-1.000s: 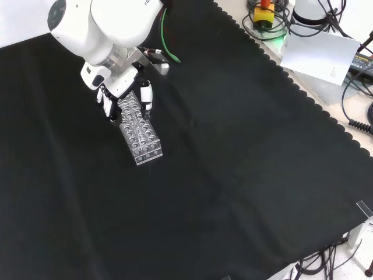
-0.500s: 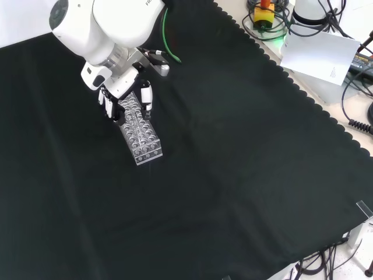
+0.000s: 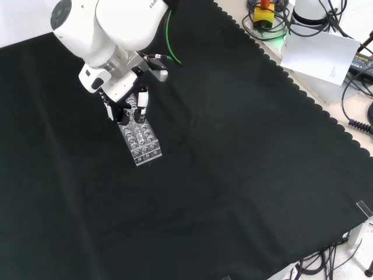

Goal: Pick up the test tube.

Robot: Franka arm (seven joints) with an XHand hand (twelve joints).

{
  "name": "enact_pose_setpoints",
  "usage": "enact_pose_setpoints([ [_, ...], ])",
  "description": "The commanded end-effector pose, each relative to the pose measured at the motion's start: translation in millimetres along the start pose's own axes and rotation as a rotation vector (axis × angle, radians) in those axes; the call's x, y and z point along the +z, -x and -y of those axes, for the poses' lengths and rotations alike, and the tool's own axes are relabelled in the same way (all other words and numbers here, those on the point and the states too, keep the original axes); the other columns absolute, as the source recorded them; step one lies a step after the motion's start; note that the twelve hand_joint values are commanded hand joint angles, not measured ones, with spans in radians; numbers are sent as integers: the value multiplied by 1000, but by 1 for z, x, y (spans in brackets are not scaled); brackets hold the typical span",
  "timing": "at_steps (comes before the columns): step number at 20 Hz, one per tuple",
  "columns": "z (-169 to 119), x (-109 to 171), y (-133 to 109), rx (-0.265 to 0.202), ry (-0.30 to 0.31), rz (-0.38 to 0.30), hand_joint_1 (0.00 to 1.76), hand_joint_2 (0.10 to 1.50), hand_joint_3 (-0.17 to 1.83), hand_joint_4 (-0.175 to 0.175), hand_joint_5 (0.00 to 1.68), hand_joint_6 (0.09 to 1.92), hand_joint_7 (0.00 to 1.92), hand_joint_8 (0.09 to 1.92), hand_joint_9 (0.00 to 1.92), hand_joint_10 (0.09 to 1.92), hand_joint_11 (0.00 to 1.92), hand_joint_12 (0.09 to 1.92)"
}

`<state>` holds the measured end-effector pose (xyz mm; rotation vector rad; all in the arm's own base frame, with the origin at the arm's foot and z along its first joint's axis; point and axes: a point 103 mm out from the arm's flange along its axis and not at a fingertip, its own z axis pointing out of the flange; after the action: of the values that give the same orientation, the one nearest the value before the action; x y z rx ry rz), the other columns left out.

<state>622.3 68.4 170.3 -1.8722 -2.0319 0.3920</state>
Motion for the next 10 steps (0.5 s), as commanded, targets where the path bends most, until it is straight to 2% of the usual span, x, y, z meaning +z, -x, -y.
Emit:
enact_pose_setpoints([
  [1, -1, 1, -7, -19, 60, 29, 1214, 887, 210, -175, 1283, 509, 1637, 573, 1576, 454, 1414, 812],
  [5, 3, 0, -9, -24, 83, 33, 1227, 765, 395, -175, 1377, 372, 1710, 486, 1696, 317, 1490, 726],
  [10, 6, -6, -7, -22, 123, -4, 1232, 680, 530, -175, 1424, 324, 1753, 438, 1756, 235, 1532, 702],
])
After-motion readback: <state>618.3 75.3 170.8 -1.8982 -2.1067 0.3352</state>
